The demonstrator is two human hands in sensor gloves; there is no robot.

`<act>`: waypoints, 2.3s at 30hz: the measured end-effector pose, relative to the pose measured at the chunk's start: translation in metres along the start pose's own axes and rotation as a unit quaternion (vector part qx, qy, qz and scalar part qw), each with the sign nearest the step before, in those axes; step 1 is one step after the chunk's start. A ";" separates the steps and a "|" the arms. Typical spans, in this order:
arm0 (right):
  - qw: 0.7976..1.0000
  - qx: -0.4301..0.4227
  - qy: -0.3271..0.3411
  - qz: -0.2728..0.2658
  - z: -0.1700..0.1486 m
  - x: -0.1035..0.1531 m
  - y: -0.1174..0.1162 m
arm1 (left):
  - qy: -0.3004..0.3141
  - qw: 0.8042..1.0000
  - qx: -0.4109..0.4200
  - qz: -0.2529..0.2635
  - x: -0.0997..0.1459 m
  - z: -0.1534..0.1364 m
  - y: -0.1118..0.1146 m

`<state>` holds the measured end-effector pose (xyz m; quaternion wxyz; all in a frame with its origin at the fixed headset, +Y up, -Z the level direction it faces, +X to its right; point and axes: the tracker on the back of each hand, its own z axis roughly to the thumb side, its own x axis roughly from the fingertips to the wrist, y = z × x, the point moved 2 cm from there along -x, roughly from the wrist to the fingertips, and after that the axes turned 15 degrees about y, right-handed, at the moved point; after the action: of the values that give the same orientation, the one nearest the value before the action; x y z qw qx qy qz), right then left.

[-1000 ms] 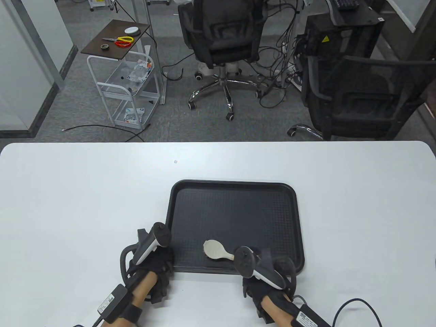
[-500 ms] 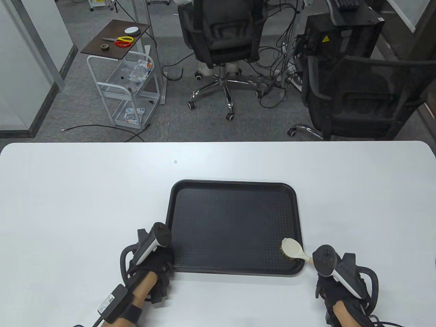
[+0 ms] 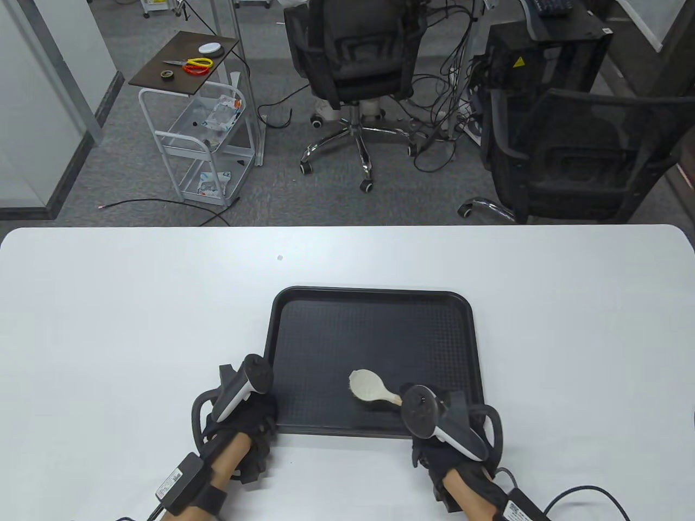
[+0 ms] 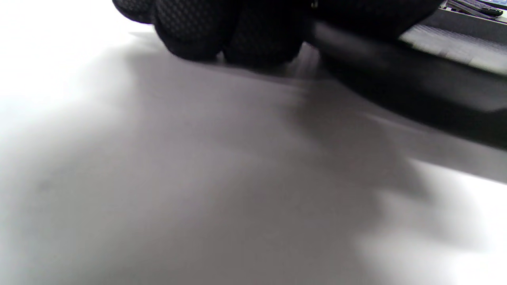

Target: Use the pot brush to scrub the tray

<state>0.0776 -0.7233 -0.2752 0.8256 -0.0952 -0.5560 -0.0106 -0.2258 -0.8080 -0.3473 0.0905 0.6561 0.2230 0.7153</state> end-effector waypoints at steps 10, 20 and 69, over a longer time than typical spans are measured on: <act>0.997 0.004 0.069 0.027 0.073 -0.032 -0.030 | 0.001 1.000 0.000 0.000 0.000 0.000 0.000; 0.997 0.006 0.072 0.021 0.065 -0.020 -0.039 | 0.000 1.000 0.000 0.000 0.000 0.000 0.000; 0.998 -0.024 -0.029 -0.045 0.035 -0.141 0.029 | 0.000 1.000 -0.001 0.003 0.000 0.000 0.000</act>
<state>-0.0041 -0.7010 -0.3967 0.8054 -0.0897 -0.5829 -0.0584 -0.2259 -0.8084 -0.3472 0.0890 0.6563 0.2205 0.7160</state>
